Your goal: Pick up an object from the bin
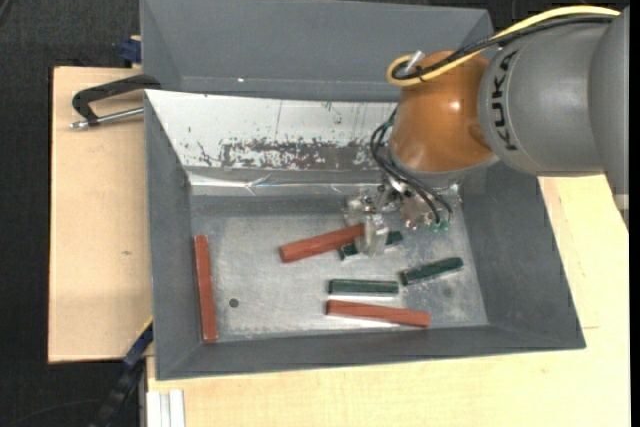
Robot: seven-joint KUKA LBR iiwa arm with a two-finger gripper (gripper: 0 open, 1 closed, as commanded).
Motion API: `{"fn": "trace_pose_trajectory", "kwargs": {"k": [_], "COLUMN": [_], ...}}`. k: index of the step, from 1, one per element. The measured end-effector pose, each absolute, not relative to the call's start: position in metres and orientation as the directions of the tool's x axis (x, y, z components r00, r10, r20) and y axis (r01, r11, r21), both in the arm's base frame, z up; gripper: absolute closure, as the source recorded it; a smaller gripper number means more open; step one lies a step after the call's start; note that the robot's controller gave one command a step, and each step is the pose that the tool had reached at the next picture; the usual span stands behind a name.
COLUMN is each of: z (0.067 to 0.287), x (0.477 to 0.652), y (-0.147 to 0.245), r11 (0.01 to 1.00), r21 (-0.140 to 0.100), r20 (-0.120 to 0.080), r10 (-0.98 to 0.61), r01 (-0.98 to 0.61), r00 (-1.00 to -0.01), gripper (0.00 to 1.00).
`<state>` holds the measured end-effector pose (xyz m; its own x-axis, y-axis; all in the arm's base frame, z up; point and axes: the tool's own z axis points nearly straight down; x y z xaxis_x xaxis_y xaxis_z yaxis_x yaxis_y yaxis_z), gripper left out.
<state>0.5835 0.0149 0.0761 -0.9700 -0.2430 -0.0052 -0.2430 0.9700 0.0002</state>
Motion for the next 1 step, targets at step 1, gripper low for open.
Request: {"fn": "trace_pose_trajectory", "kwargs": {"k": [1], "z": [0.2276], "x": [0.5586], "y": [0.0431], "r11": [0.965], "r21": [-0.002], "r20": [-0.015], "r10": [-0.263], "r01": [-0.263], "r00": [-0.965], "gripper": [1.00]}}
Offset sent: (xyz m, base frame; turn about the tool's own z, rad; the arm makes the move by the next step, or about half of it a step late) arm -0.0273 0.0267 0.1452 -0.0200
